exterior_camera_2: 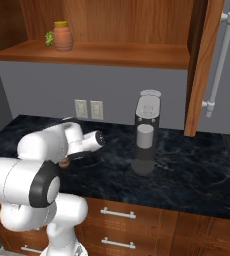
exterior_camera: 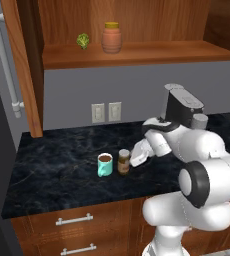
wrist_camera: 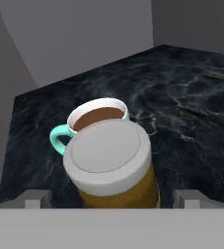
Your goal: Pick the cinnamon and honey bottle from the cabinet and place them next to the mug.
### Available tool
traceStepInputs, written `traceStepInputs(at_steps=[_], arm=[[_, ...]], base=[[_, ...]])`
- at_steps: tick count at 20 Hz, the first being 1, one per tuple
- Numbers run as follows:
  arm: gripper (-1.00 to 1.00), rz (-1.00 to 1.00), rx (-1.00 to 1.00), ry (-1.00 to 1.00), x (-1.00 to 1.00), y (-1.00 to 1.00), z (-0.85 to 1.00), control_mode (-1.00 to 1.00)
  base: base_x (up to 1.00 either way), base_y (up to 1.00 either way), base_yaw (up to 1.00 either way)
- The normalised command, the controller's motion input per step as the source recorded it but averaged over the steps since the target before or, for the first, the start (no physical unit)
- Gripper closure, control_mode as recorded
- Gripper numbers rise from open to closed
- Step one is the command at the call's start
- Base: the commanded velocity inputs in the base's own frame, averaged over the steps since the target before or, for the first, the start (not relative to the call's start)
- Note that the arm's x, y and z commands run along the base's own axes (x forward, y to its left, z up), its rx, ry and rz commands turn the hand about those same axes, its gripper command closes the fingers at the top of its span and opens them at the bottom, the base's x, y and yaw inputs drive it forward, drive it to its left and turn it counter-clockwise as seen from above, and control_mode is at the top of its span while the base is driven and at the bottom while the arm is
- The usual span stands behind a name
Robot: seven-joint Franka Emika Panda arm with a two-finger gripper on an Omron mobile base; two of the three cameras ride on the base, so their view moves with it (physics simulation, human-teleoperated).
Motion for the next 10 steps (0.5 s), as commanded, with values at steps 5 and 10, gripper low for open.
traceStepInputs(at_steps=[5,10], arm=[[-1.00,0.00,0.00,-0.02,-0.20,0.00,0.51,-1.00],[-1.00,-0.05,0.00,-0.02,-0.39,0.00,0.59,-1.00]], base=[[0.00,0.00,0.00],[0.00,0.00,0.00]])
